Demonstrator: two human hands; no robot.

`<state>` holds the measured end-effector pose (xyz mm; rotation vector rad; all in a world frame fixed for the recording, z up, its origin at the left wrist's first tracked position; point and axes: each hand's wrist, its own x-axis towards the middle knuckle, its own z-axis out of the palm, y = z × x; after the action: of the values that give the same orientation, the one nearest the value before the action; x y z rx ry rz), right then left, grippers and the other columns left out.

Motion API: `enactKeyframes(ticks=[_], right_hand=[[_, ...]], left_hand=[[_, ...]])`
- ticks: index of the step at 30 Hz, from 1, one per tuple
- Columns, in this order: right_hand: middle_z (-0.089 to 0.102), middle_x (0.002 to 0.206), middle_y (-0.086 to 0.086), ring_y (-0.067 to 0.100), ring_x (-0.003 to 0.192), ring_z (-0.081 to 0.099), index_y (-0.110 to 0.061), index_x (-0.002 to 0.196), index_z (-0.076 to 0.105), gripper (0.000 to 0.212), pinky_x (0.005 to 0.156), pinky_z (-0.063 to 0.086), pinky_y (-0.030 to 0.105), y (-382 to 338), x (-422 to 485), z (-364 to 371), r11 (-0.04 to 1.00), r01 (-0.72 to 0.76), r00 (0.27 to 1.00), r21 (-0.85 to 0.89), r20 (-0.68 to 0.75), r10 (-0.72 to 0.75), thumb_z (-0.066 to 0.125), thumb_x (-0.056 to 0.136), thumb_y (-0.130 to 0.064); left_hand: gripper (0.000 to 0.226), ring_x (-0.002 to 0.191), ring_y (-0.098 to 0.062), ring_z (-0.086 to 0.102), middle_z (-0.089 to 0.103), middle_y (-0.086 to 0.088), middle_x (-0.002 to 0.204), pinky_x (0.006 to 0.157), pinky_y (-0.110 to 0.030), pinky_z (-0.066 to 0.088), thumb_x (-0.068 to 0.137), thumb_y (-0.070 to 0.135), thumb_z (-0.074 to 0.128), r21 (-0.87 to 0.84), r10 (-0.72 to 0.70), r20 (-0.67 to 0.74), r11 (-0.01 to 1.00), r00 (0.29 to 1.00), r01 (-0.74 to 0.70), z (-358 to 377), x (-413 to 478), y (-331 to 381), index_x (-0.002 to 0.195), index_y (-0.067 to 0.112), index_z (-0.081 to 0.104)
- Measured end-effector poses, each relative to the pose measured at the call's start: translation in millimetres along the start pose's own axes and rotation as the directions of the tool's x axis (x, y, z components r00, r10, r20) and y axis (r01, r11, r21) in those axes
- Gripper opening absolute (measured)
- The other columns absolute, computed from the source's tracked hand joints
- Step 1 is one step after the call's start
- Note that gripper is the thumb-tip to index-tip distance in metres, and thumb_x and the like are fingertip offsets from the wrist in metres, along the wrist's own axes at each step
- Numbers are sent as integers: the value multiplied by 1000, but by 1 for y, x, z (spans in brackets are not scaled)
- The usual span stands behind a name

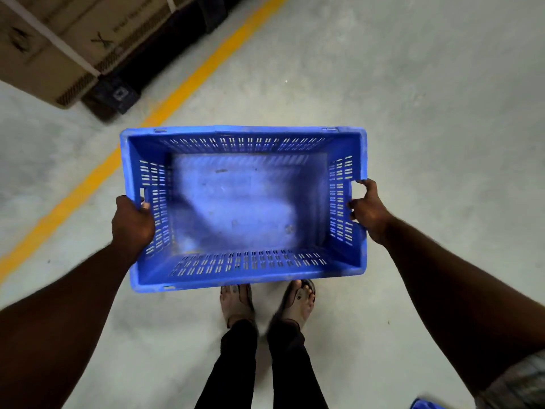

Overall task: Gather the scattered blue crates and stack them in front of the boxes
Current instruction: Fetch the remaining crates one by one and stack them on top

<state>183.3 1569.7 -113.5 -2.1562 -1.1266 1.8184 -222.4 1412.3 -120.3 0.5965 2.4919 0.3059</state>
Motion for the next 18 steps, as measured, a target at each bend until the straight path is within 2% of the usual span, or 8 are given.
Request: enactKeyframes(ticks=[2, 5, 10, 13, 18], right_hand=[[50, 74, 9, 5, 37, 49, -28, 127, 25, 56, 34, 39, 18, -10, -18, -5, 999, 28, 999, -23, 16, -28, 33, 90, 14], [51, 73, 7, 7, 38, 48, -29, 121, 26, 52, 34, 37, 16, -24, -42, -13, 996, 61, 998, -61, 31, -60, 33, 90, 11], [50, 71, 5, 0, 33, 45, -28, 120, 22, 45, 36, 39, 13, -38, -84, -21, 989, 88, 993, -120, 89, -78, 38, 95, 7], [51, 68, 5, 2, 35, 43, -28, 122, 21, 47, 36, 38, 15, -41, -107, -25, 984, 90, 991, -152, 108, -74, 39, 95, 7], [51, 66, 7, 6, 36, 43, -26, 123, 21, 47, 35, 36, 16, -43, -142, -27, 970, 105, 991, -221, 108, -83, 42, 95, 4]], left_hand=[[30, 106, -51, 54, 55, -35, 116, 83, -48, 41, 100, 22, 48, 5, 6, -12, 1000, 1000, -6, -13, -15, -3, 115, -4, 40], [29, 104, -52, 54, 55, -36, 113, 82, -50, 41, 100, 21, 49, 2, 1, -26, 1000, 1000, -1, -35, -37, -7, 113, -4, 39], [27, 101, -53, 55, 56, -38, 109, 80, -49, 41, 100, 19, 48, -4, -12, -44, 1000, 999, 12, -68, -72, -18, 111, -4, 40], [26, 99, -55, 55, 56, -39, 107, 78, -48, 41, 100, 17, 49, -1, 5, -50, 1000, 999, -5, -83, -94, -28, 109, -5, 41], [27, 103, -51, 56, 56, -37, 110, 80, -47, 41, 100, 17, 50, -55, -57, -48, 997, 997, 55, -103, -133, -54, 111, -7, 43]])
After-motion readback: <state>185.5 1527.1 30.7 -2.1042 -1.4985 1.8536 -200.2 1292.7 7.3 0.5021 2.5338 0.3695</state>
